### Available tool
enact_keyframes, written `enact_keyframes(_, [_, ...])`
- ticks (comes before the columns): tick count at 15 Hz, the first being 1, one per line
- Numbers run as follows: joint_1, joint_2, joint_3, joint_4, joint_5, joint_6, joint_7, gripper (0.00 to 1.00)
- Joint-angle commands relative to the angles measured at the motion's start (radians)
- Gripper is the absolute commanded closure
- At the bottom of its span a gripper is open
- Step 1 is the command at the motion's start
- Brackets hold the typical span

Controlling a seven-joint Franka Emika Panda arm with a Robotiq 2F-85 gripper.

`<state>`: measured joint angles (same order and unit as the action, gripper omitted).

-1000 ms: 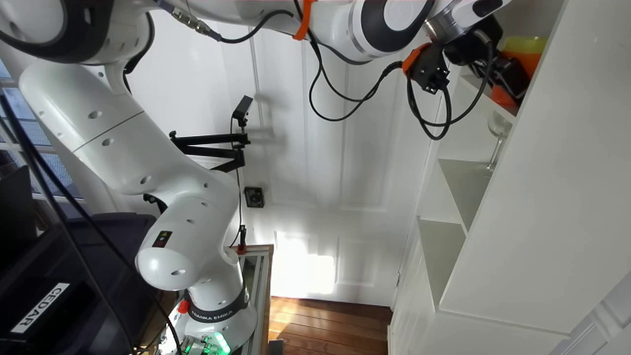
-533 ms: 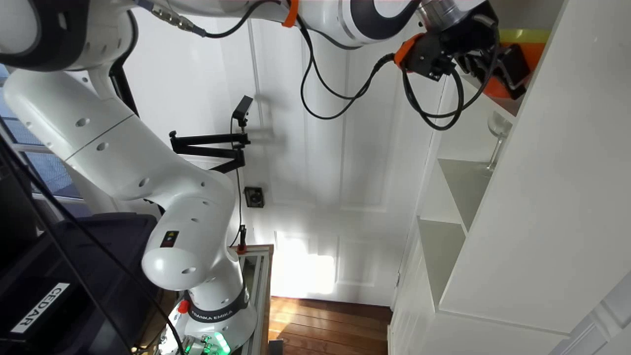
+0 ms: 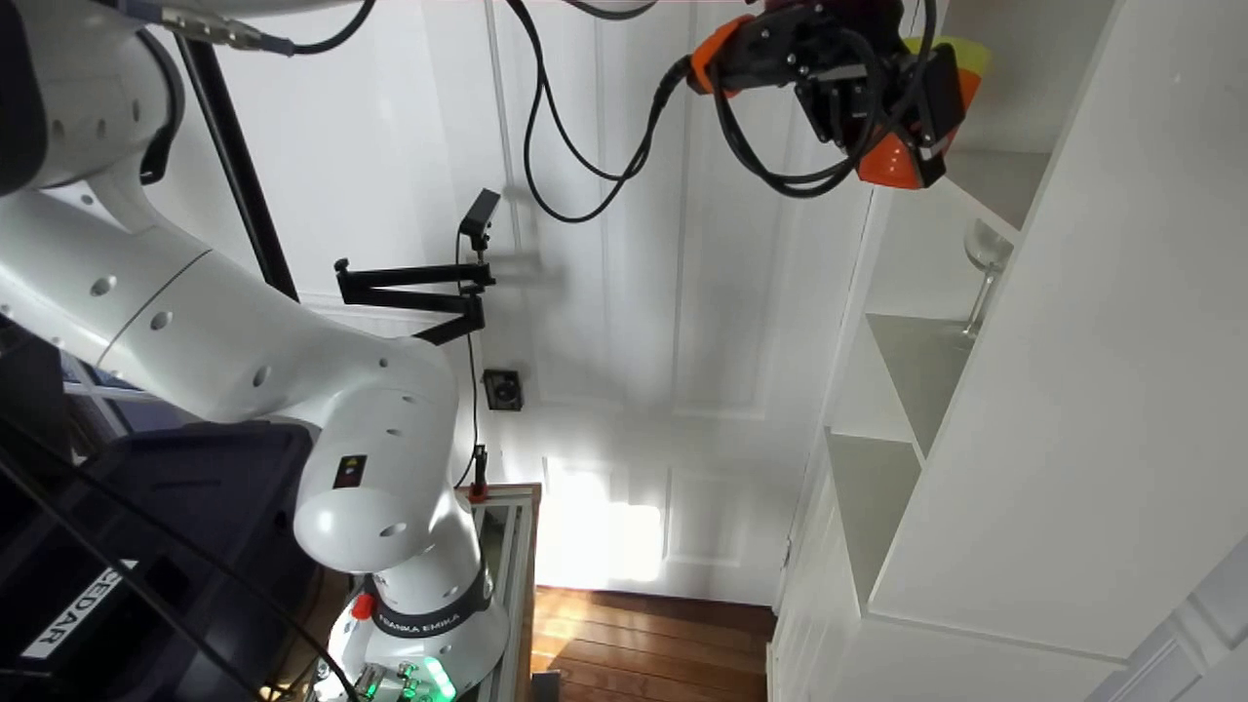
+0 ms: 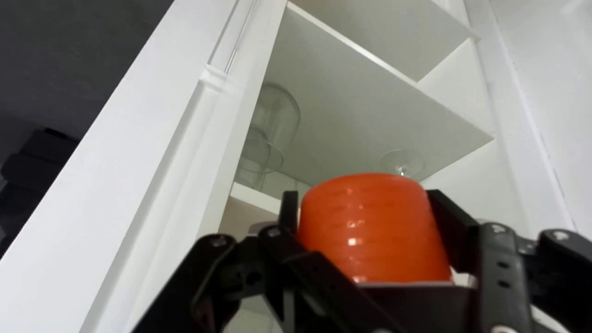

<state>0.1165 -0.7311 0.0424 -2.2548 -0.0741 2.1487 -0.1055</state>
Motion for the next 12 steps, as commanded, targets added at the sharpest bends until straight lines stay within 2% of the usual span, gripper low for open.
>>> enact_keyframes(1, [0.027, -0.091, -0.039, 0.021, 0.010, -0.144, -0.113, 0.57])
enact_keyframes(5, [0.050, -0.155, -0.085, 0.076, 0.025, -0.290, -0.215, 0.57])
enact_keyframes(10, [0.094, -0.178, -0.121, 0.181, 0.080, -0.350, -0.272, 0.57])
enact_keyframes(11, [0.076, -0.169, -0.109, 0.194, 0.070, -0.332, -0.249, 0.57])
enact_keyframes(12, [0.069, -0.180, -0.107, 0.150, 0.056, -0.317, -0.250, 0.32])
